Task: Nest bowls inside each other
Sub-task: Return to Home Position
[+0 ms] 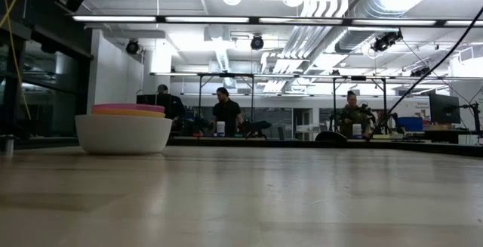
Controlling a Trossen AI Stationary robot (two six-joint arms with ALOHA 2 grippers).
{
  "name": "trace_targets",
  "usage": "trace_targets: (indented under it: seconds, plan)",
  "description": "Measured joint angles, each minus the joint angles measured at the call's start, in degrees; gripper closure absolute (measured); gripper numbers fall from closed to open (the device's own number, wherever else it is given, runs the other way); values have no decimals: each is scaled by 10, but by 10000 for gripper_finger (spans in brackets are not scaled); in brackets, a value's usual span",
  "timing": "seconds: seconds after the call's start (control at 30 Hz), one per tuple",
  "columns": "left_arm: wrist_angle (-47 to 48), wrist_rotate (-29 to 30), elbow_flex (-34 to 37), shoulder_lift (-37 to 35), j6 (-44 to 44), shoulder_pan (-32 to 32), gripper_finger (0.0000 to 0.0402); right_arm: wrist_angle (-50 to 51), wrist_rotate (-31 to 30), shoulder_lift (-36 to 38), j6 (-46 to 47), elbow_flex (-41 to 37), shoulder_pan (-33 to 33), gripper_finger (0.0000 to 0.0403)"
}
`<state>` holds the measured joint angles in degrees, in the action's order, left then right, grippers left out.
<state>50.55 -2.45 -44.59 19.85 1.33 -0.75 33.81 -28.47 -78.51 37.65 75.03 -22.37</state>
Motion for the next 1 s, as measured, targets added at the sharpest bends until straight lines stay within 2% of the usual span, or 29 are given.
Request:
trace_targets:
  seconds: [0.23,0.6,0.77,1.0]
  plan:
    - [1,0,6,-24,-1,0,350,-105,-20,81,-10,-111,-29,275]
    - [1,5,7,-24,-3,0,350,-353,-27,160,-65,-315,-35,275]
    - [1,6,7,-25,-5,0,350,-428,-7,171,-101,-361,-35,275]
    - [0,6,7,-25,-21,0,350,-450,19,179,-136,-396,-35,275]
